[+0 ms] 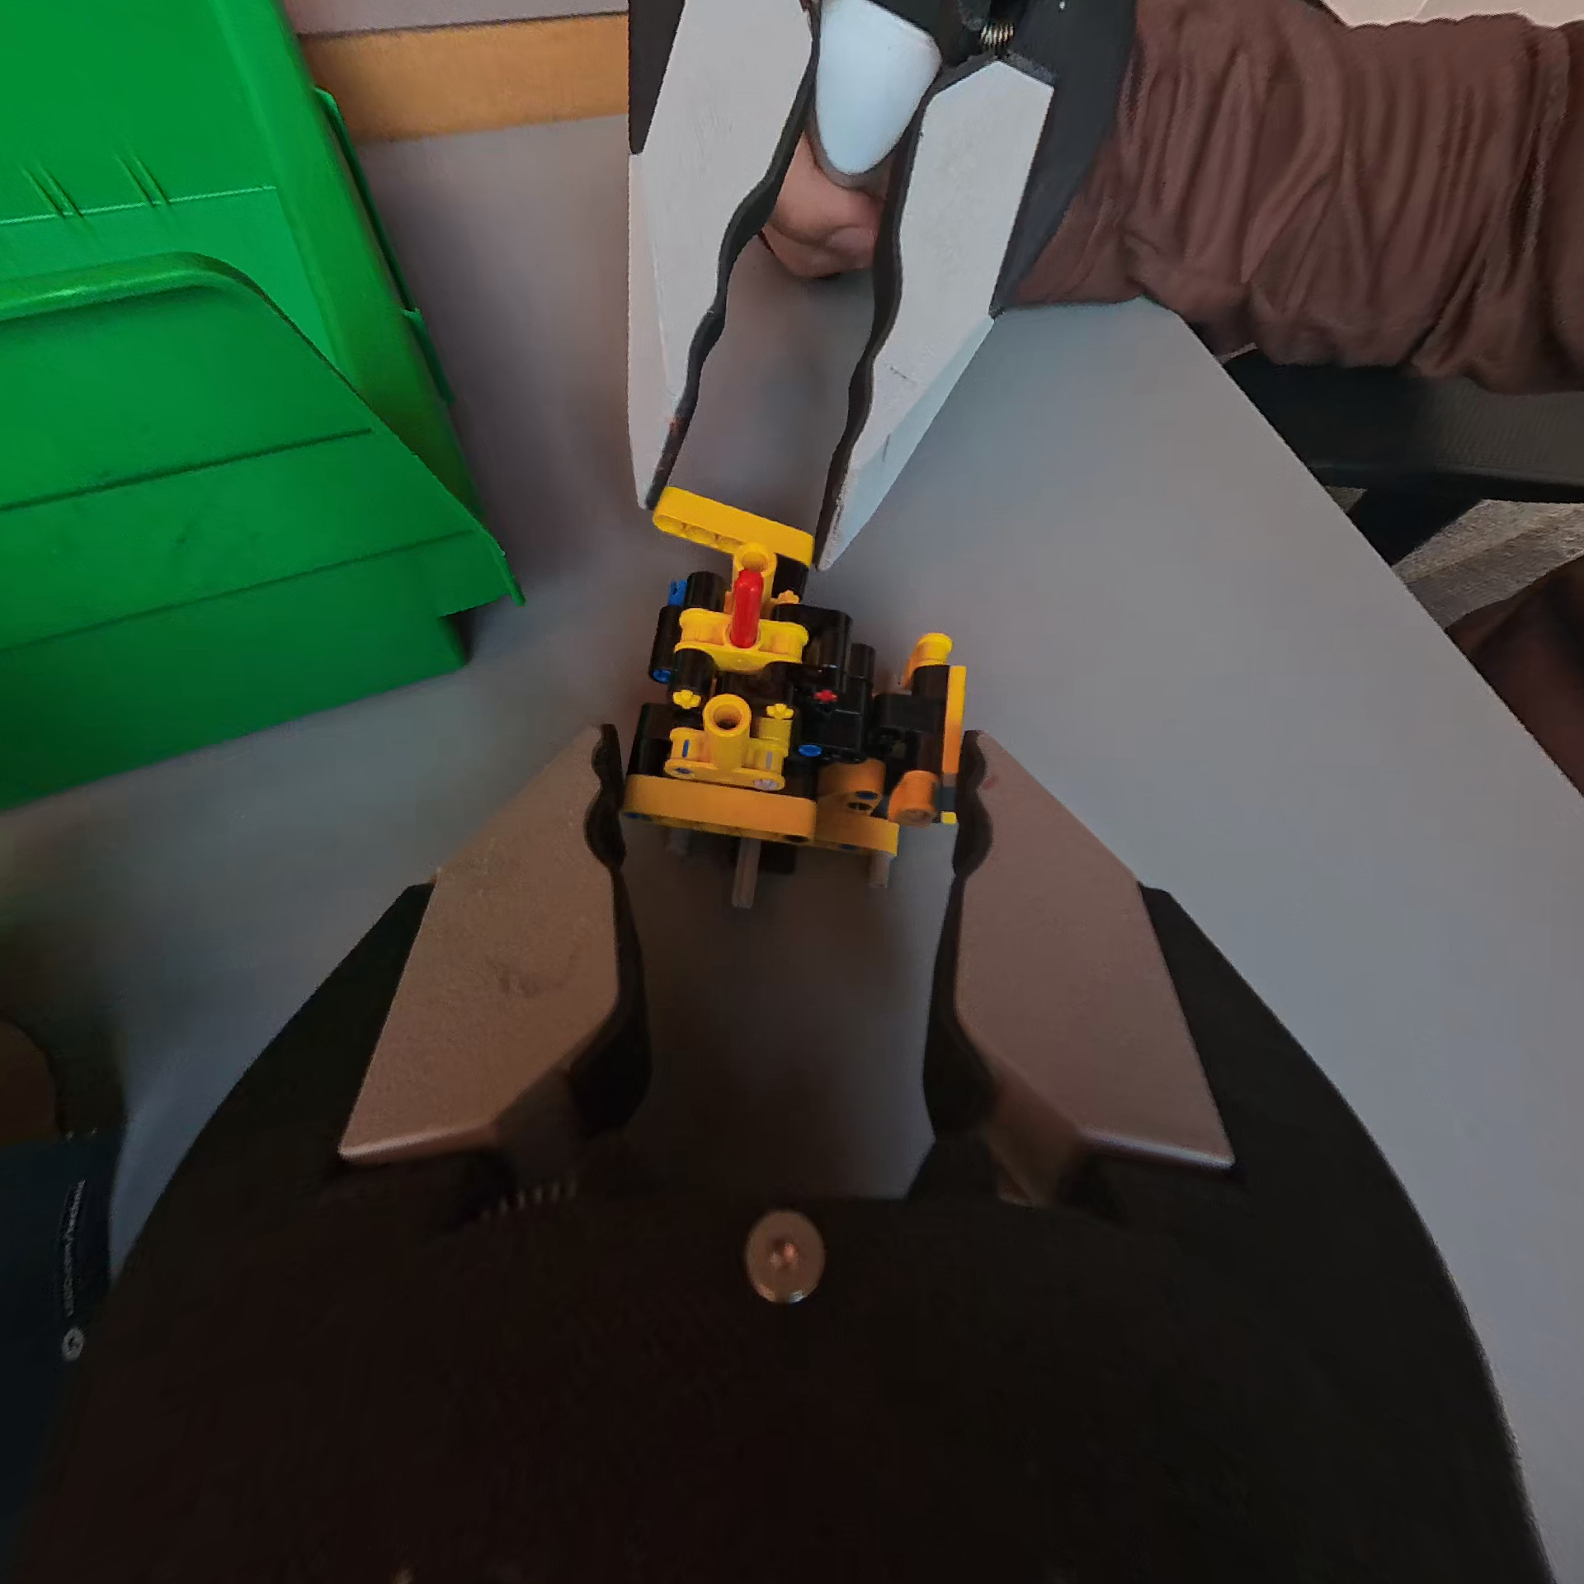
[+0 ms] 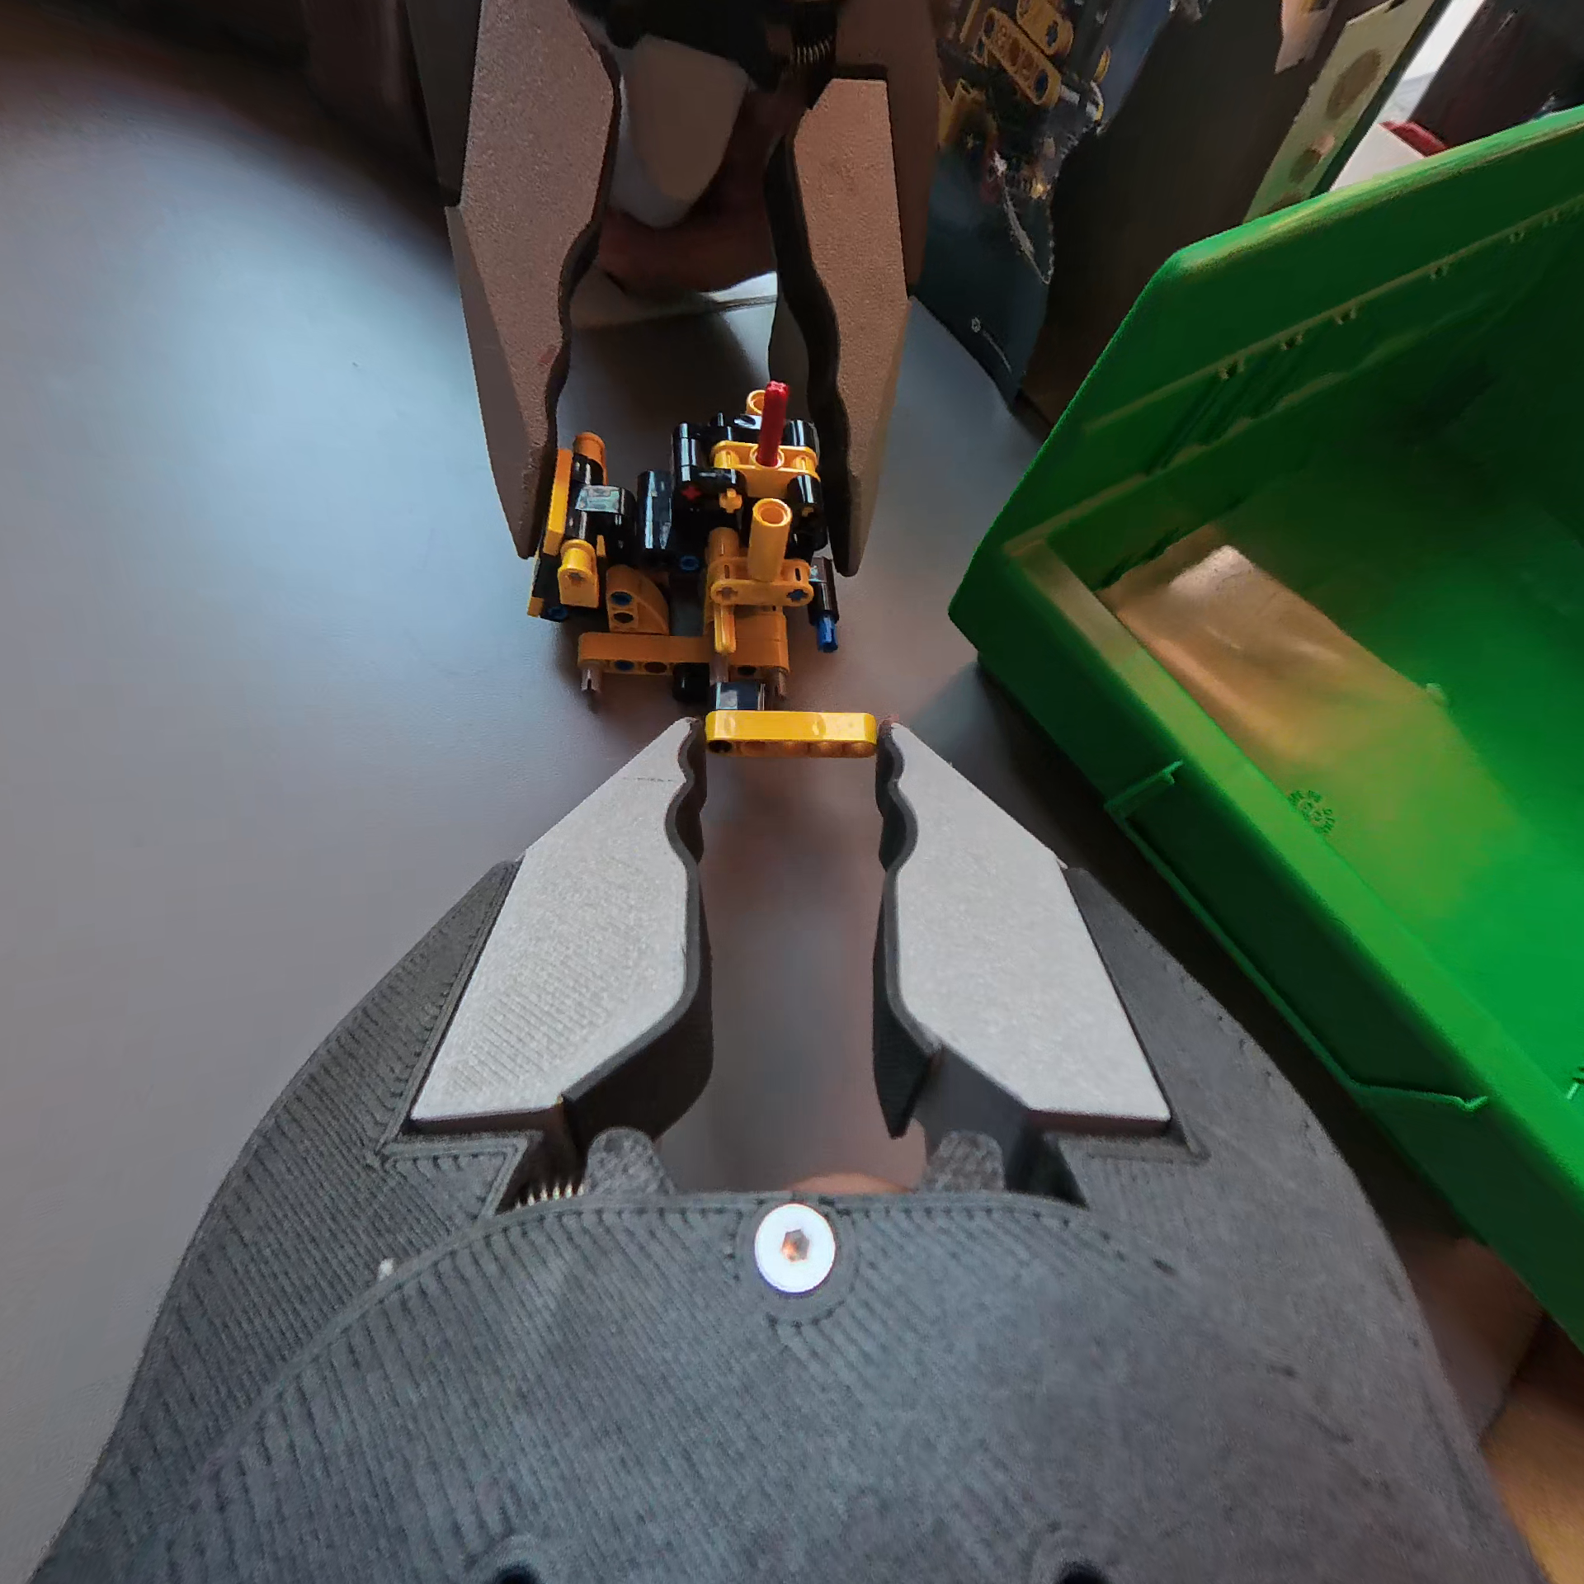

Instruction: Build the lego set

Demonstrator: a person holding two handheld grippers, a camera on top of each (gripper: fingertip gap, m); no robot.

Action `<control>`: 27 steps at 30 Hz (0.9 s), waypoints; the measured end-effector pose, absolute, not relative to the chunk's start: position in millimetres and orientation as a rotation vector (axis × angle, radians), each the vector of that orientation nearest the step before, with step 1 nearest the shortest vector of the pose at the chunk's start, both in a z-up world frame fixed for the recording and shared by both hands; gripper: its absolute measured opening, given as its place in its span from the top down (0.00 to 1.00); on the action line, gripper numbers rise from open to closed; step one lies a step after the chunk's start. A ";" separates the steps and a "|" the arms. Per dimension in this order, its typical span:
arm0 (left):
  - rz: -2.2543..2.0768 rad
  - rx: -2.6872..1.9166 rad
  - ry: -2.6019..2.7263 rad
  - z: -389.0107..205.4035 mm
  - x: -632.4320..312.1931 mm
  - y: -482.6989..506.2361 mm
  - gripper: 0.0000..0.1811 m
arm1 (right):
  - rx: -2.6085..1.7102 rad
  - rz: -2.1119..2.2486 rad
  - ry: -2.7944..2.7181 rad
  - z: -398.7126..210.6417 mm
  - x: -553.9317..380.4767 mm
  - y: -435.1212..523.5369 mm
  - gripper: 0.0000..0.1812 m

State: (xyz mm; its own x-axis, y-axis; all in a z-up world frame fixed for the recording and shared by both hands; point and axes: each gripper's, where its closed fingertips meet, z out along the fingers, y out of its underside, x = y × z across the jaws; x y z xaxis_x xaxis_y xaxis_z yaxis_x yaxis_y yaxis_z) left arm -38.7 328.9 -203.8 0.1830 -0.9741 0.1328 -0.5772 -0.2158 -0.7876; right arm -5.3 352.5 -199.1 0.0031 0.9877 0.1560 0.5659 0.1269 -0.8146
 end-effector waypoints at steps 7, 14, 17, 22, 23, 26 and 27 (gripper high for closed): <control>-0.886 -1.883 1.447 -203.9 -38.3 329.0 0.58 | -1.515 0.811 -1.645 -191.8 -2.9 348.1 0.80; -0.889 -1.885 1.445 -204.1 -37.3 328.7 0.58 | -1.523 0.856 -1.641 -190.0 -8.7 345.4 0.80; -0.886 -1.884 1.445 -204.1 -37.1 328.5 0.58 | -1.530 0.864 -1.635 -189.7 -8.9 346.1 0.80; -0.889 -1.886 1.443 -204.1 -37.1 328.6 0.58 | -1.537 0.859 -1.636 -190.4 -9.3 346.4 0.80; -0.890 -1.886 1.443 -204.0 -37.1 328.7 0.58 | -1.537 0.857 -1.637 -190.8 -9.4 346.4 0.80; -0.892 -1.888 1.442 -204.0 -37.1 328.7 0.58 | -1.540 0.859 -1.637 -190.9 -9.3 346.5 0.80; -0.891 -1.887 1.442 -204.0 -37.2 328.8 0.58 | -1.541 0.859 -1.638 -191.0 -9.3 346.4 0.80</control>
